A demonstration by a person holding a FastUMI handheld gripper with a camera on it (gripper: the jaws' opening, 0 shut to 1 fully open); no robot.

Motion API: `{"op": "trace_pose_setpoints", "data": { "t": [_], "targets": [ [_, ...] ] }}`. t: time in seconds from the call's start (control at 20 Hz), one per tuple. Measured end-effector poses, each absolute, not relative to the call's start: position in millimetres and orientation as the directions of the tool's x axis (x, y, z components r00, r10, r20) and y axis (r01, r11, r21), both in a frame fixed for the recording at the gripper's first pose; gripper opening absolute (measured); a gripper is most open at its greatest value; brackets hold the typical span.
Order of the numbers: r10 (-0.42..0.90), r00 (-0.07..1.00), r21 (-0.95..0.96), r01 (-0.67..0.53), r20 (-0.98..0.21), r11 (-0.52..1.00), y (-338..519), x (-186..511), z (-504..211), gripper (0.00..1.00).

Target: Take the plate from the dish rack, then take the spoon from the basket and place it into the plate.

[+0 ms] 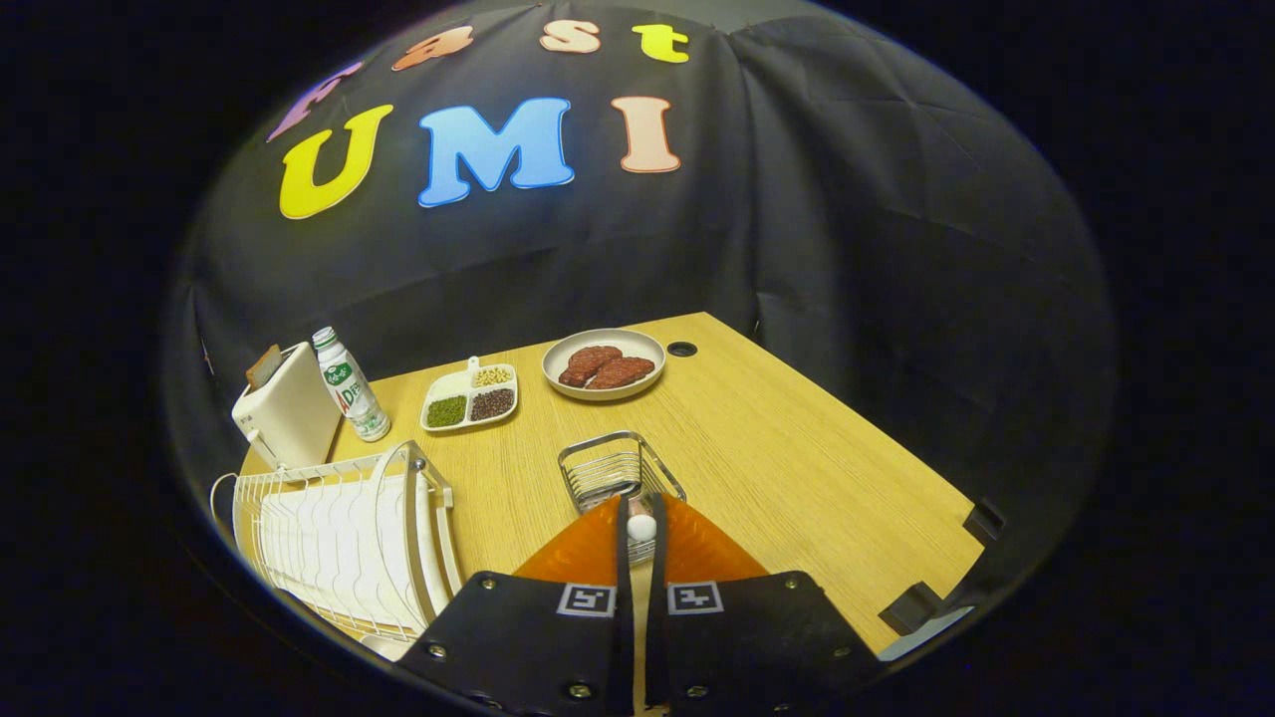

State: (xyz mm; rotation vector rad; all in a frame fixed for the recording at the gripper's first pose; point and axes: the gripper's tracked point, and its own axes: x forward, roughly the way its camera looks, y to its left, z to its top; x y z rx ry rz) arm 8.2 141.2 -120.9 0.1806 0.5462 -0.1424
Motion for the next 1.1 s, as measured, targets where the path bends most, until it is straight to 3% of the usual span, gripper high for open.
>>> {"op": "trace_pose_setpoints", "data": {
  "t": [0.55, 1.1],
  "targets": [
    [-0.083, 0.893, 0.072, 0.127, -0.442, 0.989, 161, -39, -52, 0.05],
    [0.204, 0.912, 0.069, -0.192, -0.356, 0.979, 283, -128, 1, 0.04]
  ]
}}
